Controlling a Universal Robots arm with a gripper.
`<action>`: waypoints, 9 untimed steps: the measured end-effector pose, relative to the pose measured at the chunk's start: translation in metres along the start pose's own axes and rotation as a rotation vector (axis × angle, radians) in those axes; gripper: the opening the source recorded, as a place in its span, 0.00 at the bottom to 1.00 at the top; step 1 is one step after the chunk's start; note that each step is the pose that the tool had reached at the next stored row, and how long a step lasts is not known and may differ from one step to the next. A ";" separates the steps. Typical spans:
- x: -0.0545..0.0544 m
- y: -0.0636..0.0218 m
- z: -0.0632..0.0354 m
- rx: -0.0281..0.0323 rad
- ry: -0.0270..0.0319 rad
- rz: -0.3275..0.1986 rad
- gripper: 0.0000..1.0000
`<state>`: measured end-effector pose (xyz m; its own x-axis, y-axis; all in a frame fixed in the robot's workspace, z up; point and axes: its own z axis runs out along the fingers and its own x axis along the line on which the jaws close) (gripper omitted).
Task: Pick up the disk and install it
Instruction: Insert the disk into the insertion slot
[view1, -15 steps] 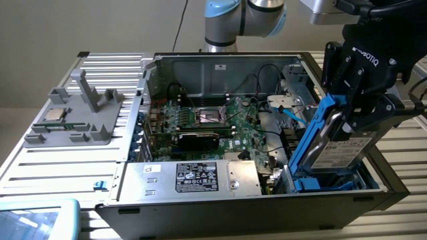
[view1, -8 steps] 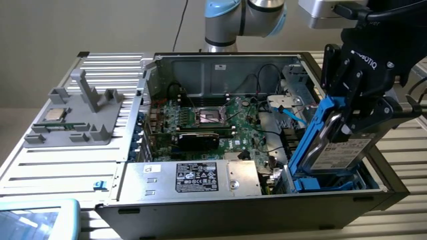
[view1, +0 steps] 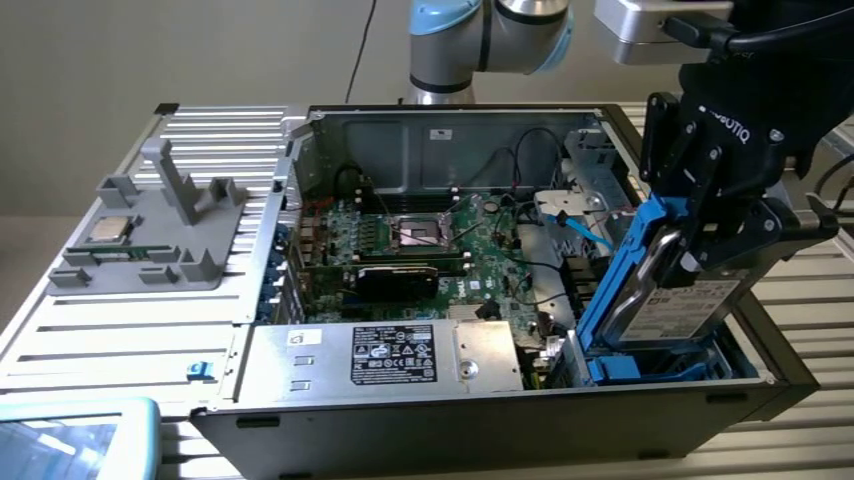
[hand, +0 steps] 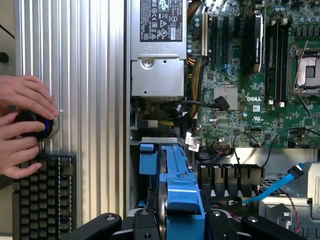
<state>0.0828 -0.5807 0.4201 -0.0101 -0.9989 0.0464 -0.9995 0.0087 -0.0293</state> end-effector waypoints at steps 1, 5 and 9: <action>0.000 0.0000 0.0001 0.0000 -0.0001 0.000 0.37; 0.000 0.0000 0.0007 0.0001 -0.0004 0.000 0.37; 0.000 0.0001 0.0027 0.0019 -0.0001 0.000 0.37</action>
<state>0.0828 -0.5807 0.4174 -0.0102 -0.9989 0.0462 -0.9995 0.0087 -0.0311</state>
